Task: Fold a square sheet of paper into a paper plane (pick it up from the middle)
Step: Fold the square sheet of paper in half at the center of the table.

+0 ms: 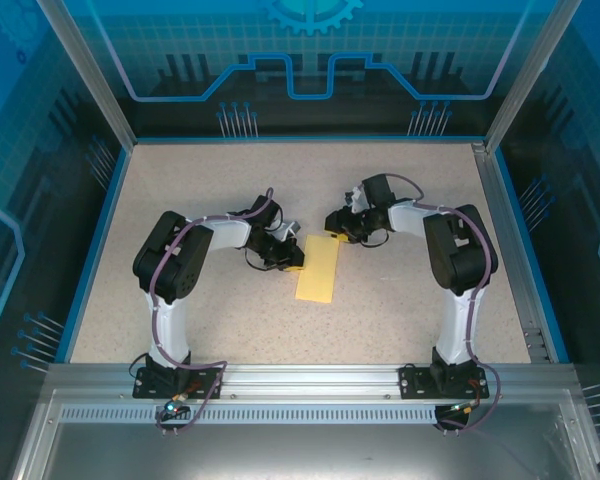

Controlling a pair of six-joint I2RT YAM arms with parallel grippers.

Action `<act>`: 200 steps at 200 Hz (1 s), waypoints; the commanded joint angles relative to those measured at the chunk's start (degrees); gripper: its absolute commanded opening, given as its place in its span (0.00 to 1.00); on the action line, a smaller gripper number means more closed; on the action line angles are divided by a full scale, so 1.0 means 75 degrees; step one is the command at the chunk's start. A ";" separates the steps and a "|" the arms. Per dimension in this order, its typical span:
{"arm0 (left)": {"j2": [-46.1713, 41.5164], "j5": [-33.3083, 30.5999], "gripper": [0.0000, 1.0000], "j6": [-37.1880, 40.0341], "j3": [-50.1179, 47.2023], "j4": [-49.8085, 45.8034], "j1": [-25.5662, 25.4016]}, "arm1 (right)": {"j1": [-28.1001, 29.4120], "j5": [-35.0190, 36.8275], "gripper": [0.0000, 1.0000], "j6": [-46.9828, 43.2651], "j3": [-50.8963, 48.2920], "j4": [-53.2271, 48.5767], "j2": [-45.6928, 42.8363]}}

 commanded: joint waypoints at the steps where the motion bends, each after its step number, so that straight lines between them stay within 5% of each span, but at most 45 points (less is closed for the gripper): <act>1: 0.0484 -0.0658 0.13 0.0137 -0.0293 -0.0636 0.0006 | -0.0111 -0.0041 0.42 0.0098 -0.0037 -0.0318 0.0348; 68: 0.0450 -0.0669 0.13 0.0149 -0.0304 -0.0683 0.0012 | -0.0114 0.0029 0.43 0.0328 0.0066 -0.0508 0.0296; 107: 0.0426 -0.0715 0.13 0.0158 -0.0316 -0.0700 0.0006 | -0.0200 0.0088 0.43 0.0301 0.0744 -0.1742 -0.0271; 148: 0.0391 -0.0699 0.13 0.0131 -0.0318 -0.0702 0.0006 | -0.0138 0.0147 0.44 0.0505 0.0130 -0.1473 -0.1357; 200: 0.0352 -0.0704 0.12 0.0157 -0.0334 -0.0728 0.0007 | 0.0329 -0.0190 0.43 0.1011 -0.0607 -0.0775 -0.1285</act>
